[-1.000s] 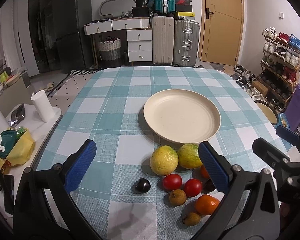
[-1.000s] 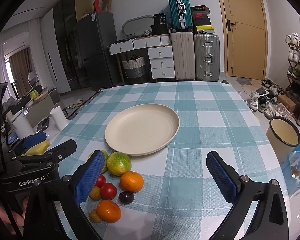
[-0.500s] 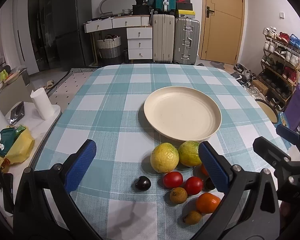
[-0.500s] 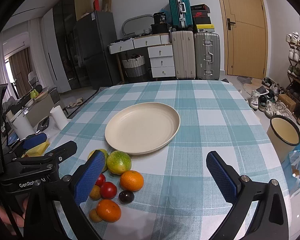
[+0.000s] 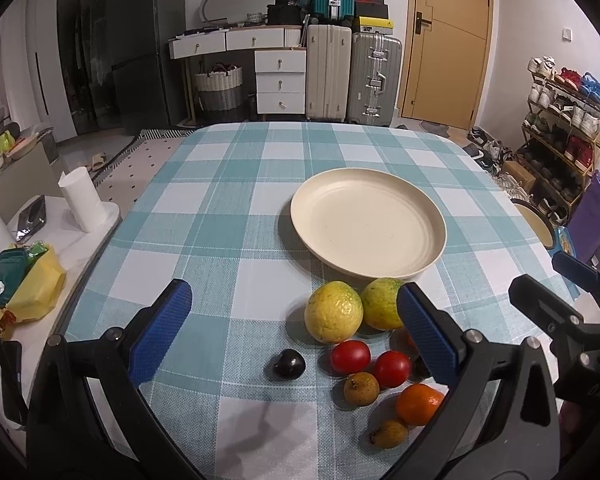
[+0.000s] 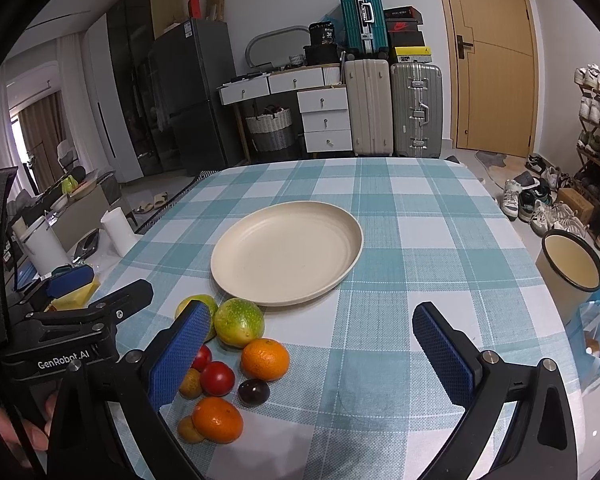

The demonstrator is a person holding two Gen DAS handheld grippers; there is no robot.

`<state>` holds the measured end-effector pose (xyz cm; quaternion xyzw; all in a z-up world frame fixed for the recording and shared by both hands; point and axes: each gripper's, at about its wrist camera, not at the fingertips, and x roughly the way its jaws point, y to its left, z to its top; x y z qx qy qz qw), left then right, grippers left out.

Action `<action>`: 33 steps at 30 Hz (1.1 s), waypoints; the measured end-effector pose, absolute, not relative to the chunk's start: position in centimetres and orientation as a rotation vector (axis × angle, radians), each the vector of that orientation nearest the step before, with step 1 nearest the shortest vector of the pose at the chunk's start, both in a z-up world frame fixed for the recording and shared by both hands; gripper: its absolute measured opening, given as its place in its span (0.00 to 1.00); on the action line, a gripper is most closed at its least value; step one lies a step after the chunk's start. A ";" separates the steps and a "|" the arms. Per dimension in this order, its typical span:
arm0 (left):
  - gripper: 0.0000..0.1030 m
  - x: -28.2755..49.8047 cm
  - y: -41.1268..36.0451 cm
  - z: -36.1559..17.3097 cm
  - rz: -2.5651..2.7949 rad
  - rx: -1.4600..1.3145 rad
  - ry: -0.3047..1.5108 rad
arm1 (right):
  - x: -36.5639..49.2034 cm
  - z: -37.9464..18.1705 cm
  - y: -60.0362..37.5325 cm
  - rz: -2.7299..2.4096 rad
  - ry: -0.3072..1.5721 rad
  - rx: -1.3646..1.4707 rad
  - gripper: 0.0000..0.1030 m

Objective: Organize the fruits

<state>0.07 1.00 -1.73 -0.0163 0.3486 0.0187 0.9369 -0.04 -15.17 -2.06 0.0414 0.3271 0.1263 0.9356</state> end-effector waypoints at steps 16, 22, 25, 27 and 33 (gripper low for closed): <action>0.99 3.0 2.5 -4.8 -0.037 -0.097 0.809 | 0.6 -3.6 -15.1 0.278 0.684 0.092 1.00; 0.97 4.8 3.0 -6.3 -0.101 -0.131 0.860 | 1.5 -4.4 -15.2 0.278 0.704 0.096 1.00; 0.95 5.2 3.1 -6.8 -0.130 -0.144 0.876 | 1.9 -4.8 -15.4 0.274 0.714 0.103 1.00; 0.92 5.6 3.3 -7.1 -0.154 -0.155 0.886 | 2.3 -5.1 -15.5 0.275 0.728 0.105 1.00; 0.75 6.7 4.0 -8.2 -0.197 -0.203 0.926 | 3.3 -5.9 -15.3 0.273 0.749 0.102 1.00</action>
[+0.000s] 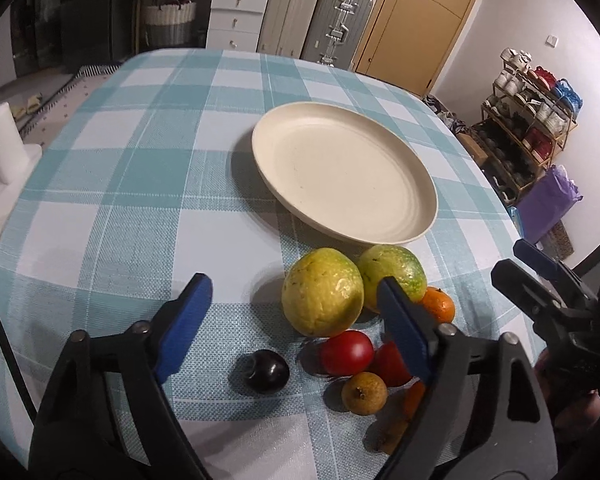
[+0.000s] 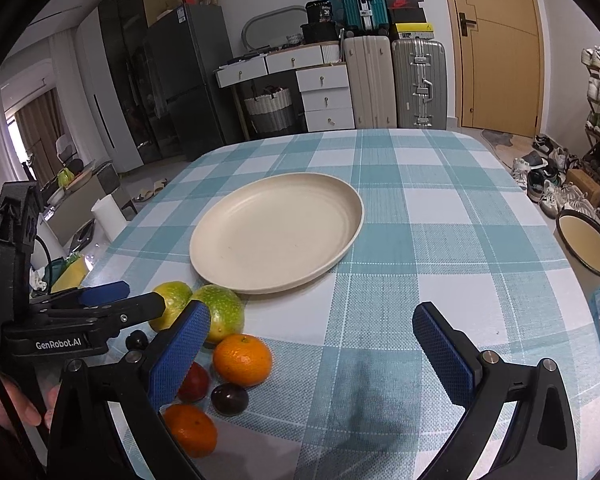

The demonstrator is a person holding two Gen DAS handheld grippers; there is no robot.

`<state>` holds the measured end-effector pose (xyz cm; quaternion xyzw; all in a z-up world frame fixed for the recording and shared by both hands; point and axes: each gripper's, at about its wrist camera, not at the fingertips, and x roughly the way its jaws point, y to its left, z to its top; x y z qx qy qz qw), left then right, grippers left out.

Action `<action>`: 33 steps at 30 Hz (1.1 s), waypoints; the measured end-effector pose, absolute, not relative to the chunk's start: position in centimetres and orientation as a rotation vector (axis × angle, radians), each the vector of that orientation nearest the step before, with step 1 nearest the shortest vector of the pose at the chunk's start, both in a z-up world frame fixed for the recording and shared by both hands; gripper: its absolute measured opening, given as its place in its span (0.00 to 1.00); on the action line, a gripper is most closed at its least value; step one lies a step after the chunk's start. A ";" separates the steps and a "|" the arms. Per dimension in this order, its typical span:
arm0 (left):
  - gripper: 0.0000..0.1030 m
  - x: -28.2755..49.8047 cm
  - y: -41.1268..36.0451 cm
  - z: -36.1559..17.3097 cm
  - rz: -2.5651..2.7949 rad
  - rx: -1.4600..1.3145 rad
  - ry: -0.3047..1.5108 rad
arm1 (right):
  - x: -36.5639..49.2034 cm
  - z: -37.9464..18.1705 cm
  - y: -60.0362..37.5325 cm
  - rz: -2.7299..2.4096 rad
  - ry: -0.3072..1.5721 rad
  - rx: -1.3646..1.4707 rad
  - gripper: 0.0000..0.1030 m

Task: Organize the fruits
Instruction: 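Grasp the yellow citrus with the left tool while the right tool grasps the green citrus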

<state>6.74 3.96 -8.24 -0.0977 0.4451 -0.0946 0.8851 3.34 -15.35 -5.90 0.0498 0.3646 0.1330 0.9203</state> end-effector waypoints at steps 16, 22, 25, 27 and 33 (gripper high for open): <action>0.42 8.5 5.0 -10.1 -0.399 -0.367 0.998 | 5.0 -6.7 -14.5 0.279 0.778 0.082 1.00; 0.42 8.1 5.3 -10.1 -0.413 -0.392 1.002 | 5.1 -6.9 -14.3 0.317 0.800 0.096 1.00; 0.42 8.0 5.5 -10.0 -0.418 -0.400 0.999 | 5.2 -7.0 -14.3 0.343 0.807 0.128 1.00; 0.42 7.9 5.7 -9.8 -0.417 -0.404 0.992 | 5.2 -7.0 -14.2 0.358 0.809 0.137 1.00; 0.42 7.4 6.7 -8.9 -0.413 -0.416 0.965 | 5.5 -7.0 -13.3 0.421 0.816 0.147 1.00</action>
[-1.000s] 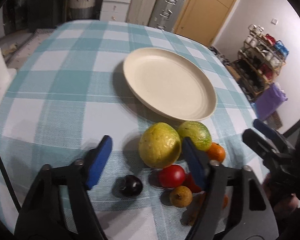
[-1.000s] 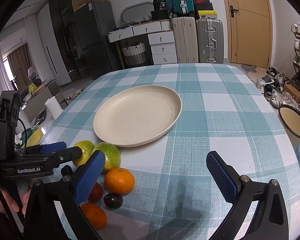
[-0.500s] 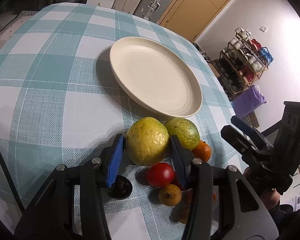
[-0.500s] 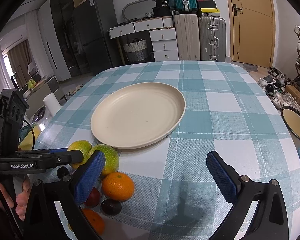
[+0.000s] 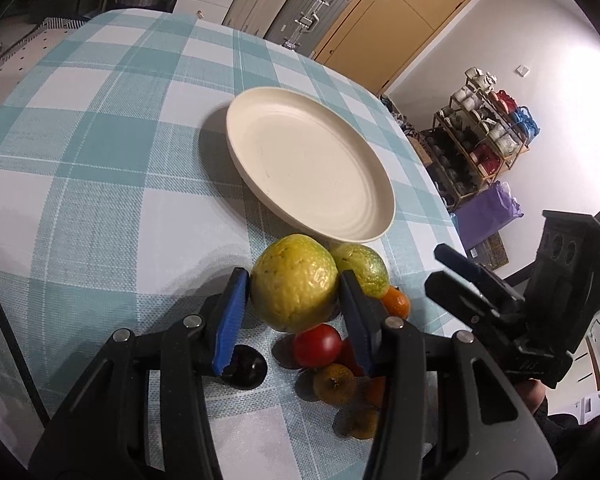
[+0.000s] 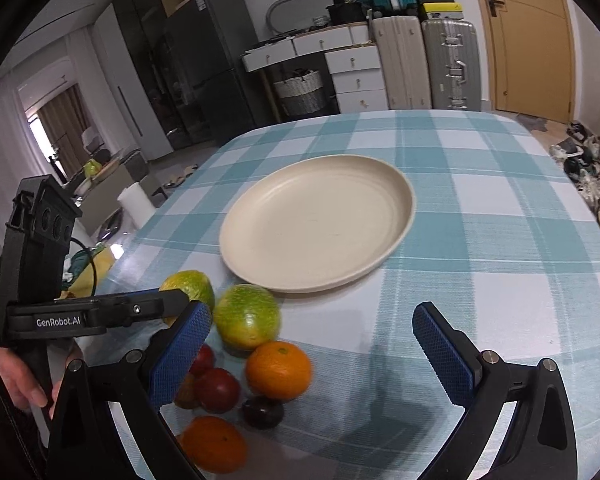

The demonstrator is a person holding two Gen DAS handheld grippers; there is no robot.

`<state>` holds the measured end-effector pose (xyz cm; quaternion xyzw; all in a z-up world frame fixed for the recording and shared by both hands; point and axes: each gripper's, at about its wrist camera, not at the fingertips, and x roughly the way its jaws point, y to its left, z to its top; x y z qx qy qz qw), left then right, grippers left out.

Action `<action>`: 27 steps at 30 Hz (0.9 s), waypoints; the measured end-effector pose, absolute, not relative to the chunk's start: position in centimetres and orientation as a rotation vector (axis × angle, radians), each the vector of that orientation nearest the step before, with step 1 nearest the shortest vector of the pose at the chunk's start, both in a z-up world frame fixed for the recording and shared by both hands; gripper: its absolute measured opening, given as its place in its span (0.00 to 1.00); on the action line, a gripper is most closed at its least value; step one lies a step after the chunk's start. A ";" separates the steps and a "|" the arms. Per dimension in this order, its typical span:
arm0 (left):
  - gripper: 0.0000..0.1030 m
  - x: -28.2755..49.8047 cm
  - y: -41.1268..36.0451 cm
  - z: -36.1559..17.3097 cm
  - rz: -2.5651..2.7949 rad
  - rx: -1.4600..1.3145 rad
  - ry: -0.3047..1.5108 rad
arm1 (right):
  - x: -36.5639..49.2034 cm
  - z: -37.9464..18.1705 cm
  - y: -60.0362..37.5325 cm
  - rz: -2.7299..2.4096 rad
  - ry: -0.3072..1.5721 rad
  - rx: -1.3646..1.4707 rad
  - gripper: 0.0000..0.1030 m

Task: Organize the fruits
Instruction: 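Grasp the yellow citrus with the left tool while the right tool grasps the green citrus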

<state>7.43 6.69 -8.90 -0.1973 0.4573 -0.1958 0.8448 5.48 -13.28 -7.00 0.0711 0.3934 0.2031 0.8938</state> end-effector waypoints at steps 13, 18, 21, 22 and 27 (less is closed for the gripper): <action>0.42 6.5 8.1 -8.4 -0.424 -0.435 0.947 | 6.8 -8.1 -10.0 0.530 0.904 0.135 1.00; 0.42 6.3 8.6 -8.7 -0.423 -0.456 0.948 | 7.4 -8.2 -8.6 0.553 0.934 0.098 0.97; 0.42 6.1 8.7 -9.0 -0.425 -0.464 0.953 | 7.7 -8.6 -8.0 0.552 0.961 0.080 0.91; 0.42 6.1 8.8 -9.1 -0.423 -0.466 0.954 | 7.9 -8.8 -7.8 0.557 0.977 0.079 0.83; 0.42 6.0 9.2 -9.3 -0.421 -0.475 0.955 | 8.1 -9.3 -7.2 0.551 1.000 0.073 0.74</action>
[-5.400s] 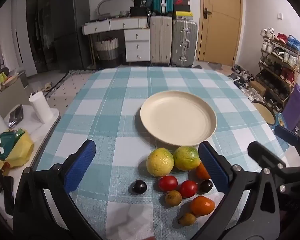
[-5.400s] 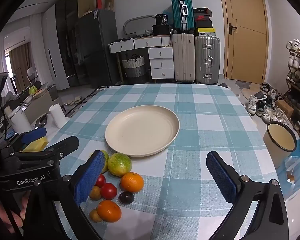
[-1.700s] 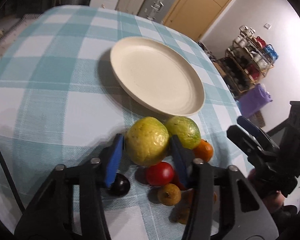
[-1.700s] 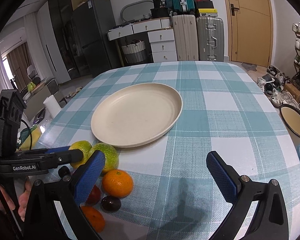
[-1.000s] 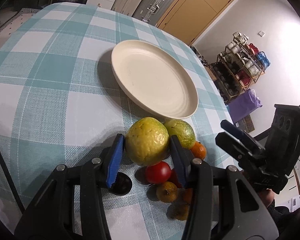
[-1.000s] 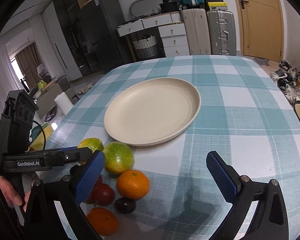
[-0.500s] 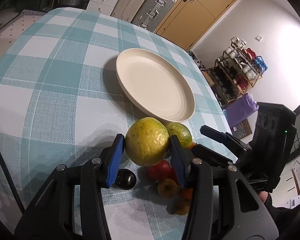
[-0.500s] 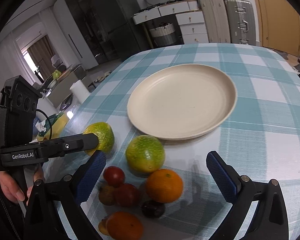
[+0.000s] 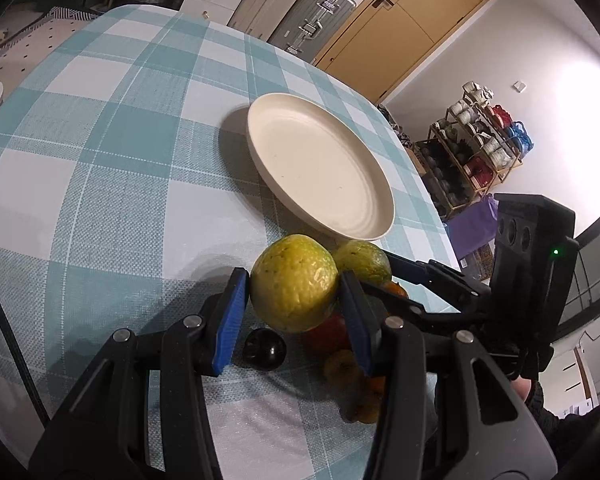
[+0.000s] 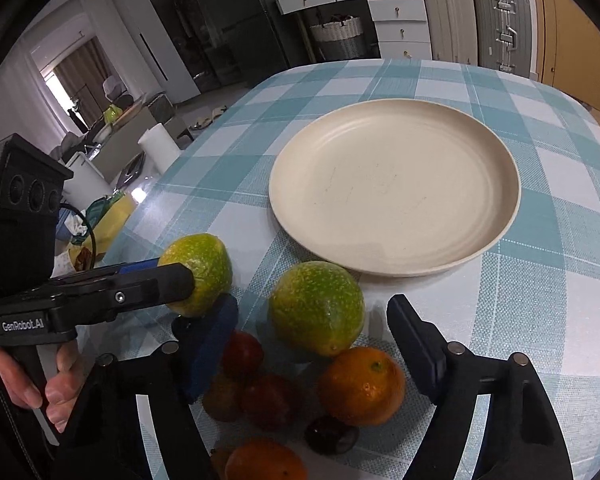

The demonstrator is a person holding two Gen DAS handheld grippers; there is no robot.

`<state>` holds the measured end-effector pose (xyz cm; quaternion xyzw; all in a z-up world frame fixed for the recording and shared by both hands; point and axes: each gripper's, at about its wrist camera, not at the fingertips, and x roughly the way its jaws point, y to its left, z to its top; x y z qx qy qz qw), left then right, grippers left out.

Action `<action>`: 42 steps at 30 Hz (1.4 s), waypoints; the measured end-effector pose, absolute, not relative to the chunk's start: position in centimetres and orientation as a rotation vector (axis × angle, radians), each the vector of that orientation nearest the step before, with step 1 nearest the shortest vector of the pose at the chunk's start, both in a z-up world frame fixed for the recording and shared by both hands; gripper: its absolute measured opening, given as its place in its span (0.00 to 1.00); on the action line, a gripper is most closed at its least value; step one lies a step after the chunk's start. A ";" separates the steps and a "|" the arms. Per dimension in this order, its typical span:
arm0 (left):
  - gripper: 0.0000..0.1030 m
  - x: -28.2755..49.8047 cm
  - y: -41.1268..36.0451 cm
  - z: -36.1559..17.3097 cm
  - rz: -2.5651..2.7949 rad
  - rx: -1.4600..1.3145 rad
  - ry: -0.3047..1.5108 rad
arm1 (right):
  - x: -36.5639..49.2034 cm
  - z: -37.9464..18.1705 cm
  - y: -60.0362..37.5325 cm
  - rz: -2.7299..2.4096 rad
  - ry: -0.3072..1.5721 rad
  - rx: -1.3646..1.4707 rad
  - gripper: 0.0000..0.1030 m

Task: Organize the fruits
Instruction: 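Grasp the yellow citrus with the left tool while the right tool grasps the green citrus, then carry both citrus fruits onto the cream plate and open both tools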

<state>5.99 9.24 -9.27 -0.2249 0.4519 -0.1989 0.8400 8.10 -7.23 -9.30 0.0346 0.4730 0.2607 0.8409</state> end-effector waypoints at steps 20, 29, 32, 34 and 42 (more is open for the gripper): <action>0.42 6.6 9.3 -7.1 -0.416 -0.473 0.921 | 7.2 -6.8 -8.7 0.619 0.891 0.161 0.48; 0.42 10.1 7.5 -6.0 -0.430 -0.448 0.921 | 8.3 -4.5 -10.5 0.612 0.791 0.177 0.48; 0.42 11.6 6.8 -5.8 -0.438 -0.451 0.919 | 9.5 -4.4 -11.2 0.599 0.786 0.192 0.48; 0.42 12.6 6.4 -5.5 -0.438 -0.451 0.917 | 10.3 -4.2 -11.7 0.589 0.778 0.198 0.48; 0.42 17.9 4.8 -5.0 -0.413 -0.425 0.934 | 14.8 -4.7 -13.5 0.559 0.790 0.232 0.48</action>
